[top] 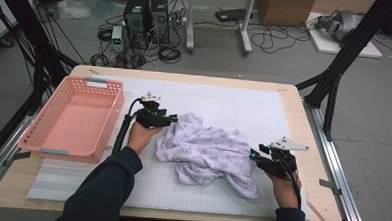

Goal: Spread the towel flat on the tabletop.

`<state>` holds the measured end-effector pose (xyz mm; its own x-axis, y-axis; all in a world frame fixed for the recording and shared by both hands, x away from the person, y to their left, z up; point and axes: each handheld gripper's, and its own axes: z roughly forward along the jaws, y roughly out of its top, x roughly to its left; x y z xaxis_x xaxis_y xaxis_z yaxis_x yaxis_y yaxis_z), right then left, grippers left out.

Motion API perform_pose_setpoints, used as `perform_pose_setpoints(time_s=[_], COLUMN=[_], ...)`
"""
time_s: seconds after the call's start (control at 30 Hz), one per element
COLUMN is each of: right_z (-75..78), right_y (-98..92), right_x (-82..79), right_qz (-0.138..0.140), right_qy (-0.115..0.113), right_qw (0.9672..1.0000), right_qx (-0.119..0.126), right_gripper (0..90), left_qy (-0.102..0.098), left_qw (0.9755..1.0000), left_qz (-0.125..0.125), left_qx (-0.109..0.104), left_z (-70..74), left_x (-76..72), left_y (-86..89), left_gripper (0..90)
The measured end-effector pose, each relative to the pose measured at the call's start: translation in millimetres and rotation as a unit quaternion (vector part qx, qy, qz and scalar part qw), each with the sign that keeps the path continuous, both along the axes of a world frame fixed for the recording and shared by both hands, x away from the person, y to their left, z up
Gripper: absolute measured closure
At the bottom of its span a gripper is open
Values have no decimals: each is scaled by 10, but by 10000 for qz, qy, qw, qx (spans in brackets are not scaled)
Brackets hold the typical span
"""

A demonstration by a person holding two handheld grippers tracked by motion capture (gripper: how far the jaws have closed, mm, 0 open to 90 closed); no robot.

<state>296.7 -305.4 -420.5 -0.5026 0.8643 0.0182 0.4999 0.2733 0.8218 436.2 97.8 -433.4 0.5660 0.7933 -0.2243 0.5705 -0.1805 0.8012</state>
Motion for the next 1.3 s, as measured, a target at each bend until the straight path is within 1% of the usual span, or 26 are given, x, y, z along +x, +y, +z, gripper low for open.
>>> perform_pose_setpoints(time_s=[0.07, 0.13, 0.17, 0.2, 0.23, 0.27, 0.3, 0.33, 0.4, 0.43, 0.5, 0.53, 0.57, 0.6, 0.7, 0.73, 0.77, 0.83, 0.87, 0.9, 0.97, 1.03, 1.1, 1.13, 1.23, 1.3], right_z=[-5, -6, -9, -11, -13, -15, -13, -5, 30, 44, 80, 89, 89, 80, -34, -85, -123, -211, -213, -201, -152, -97, -44, -22, -2, -5], right_y=[-2, -7, -13, -20, -23, -27, -29, -27, -5, 16, 115, 237, 237, 315, 547, 588, 609, 646, 644, 645, 637, 600, 529, 490, 403, 376], right_x=[1, -1, 1, 3, 4, 5, 10, 22, 72, 101, 219, 319, 319, 378, 559, 596, 615, 619, 585, 555, 467, 343, 207, 143, -5, -77], right_qz=[7, -21, -19, -34, -44, -57, -34, -3, -10, -5, 76, 215, 215, 303, 472, 502, 532, 732, 796, 957, 1265, 1504, 1670, 1737, 2010, 2200], right_qy=[-11, -4, -17, -12, -19, -31, -55, -104, -118, -151, -148, -99, -99, -89, 274, 421, 523, 824, 794, 781, 904, 894, 876, 873, 923, 1074], right_qw=[10000, 10000, 10000, 10000, 10000, 10000, 9999, 9998, 9995, 9995, 9996, 9992, 9992, 9991, 9984, 9976, 9969, 9935, 9935, 9920, 9872, 9834, 9813, 9804, 9749, 9692], right_qx=[-2, 15, 8, 23, 41, 47, 100, 177, 286, 281, 246, 327, 327, 267, -142, -206, -240, -283, -203, -277, -356, -472, -385, -304, -269, -264], right_gripper=[566, 561, 557, 552, 544, 532, 527, 528, 525, 522, 503, 477, 477, 472, 484, 509, 570, 751, 812, 839, 849, 848, 848, 848, 848, 846], left_qy=[77, 159, 215, 221, 111, 148, 82, 13, -90, -216, -415, -493, -516, -553, -565, -537, -546, -521, -514, -502, -491, -467, -454, -405, -587, -708], left_qw=[9999, 9997, 9991, 9978, 9971, 9971, 9971, 9976, 9993, 9996, 9991, 9985, 9981, 9975, 9963, 9963, 9959, 9960, 9962, 9965, 9971, 9977, 9982, 9989, 9983, 9974], left_qz=[-96, -180, -307, -475, -578, -617, -551, -458, -235, -84, 127, 247, 326, 424, 629, 650, 696, 681, 657, 626, 559, 461, 355, 248, 45, -95], left_qx=[97, 110, 210, 394, 480, 422, 522, 519, 289, 134, 12, -55, -70, -74, -155, -151, -162, -233, -239, -255, -173, -162, -132, -54, -15, 98], left_z=[-41, -86, -117, -143, -137, -116, -87, -55, 29, 98, 181, 210, 227, 232, 202, 194, 182, 160, 149, 138, 116, 96, 76, 77, 87, 87], left_x=[42, 59, 55, 41, 21, 15, 2, -7, -22, -35, -59, -73, -78, -91, -131, -141, -158, -200, -222, -246, -294, -348, -414, -441, -562, -659], left_y=[-76, -135, -165, -190, -198, -192, -176, -144, -51, 20, 114, 166, 222, 287, 428, 460, 496, 556, 570, 574, 581, 586, 578, 566, 512, 473], left_gripper=[461, 481, 520, 608, 684, 825, 827, 829, 829, 829, 829, 829, 829, 829, 829, 829, 829, 828, 828, 827, 826, 826, 826, 826, 826, 827])
